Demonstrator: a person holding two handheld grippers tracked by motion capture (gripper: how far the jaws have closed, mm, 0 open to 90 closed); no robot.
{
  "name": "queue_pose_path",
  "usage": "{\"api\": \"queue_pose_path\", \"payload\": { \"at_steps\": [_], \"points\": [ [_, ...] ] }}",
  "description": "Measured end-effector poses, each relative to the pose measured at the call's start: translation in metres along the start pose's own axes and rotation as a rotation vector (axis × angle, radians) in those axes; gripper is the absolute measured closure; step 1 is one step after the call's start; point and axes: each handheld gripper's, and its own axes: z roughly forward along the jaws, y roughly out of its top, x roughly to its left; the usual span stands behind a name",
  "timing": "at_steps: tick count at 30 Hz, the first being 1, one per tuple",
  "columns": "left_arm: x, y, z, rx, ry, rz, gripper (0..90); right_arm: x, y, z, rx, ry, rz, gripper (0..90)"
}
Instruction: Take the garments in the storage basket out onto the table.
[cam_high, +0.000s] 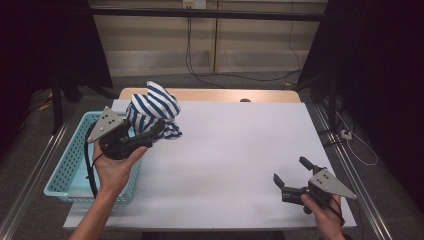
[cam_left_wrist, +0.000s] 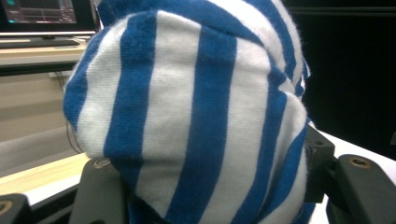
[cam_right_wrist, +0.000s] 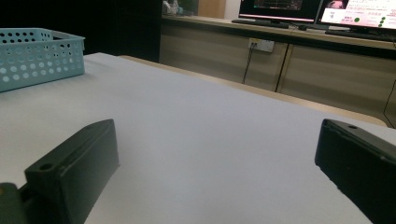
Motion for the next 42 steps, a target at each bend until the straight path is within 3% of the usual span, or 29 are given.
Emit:
{"api": "queue_pose_path", "payload": {
  "at_steps": [7,9,12,17,26,33,42],
  "points": [
    [-0.011,-0.003,0.018,0.011,-0.007,0.017,38.0,0.0,0.0,0.0,-0.001,0.005,0.001,0.0],
    [-0.013,-0.002,0.022,0.018,-0.017,0.049,38.1,0.0,0.0,0.0,0.002,0.006,0.001,0.0],
    [-0.021,0.0,0.03,0.009,-0.029,0.032,38.0,0.0,0.0,0.0,0.002,0.006,0.001,0.0],
    [-0.029,0.003,0.043,0.023,-0.059,0.046,38.0,-0.001,0.0,-0.001,0.003,0.003,0.002,0.0],
    [-0.035,0.006,0.059,0.029,-0.084,0.01,38.0,0.0,0.0,-0.001,0.006,0.004,0.003,0.0],
    [-0.042,0.002,0.071,0.068,-0.107,-0.057,38.0,0.0,0.0,-0.001,0.006,0.005,0.002,0.0],
    [-0.052,-0.005,0.095,0.128,-0.122,-0.053,38.0,-0.001,0.0,-0.001,0.003,0.008,0.001,0.0]
  ]
}}
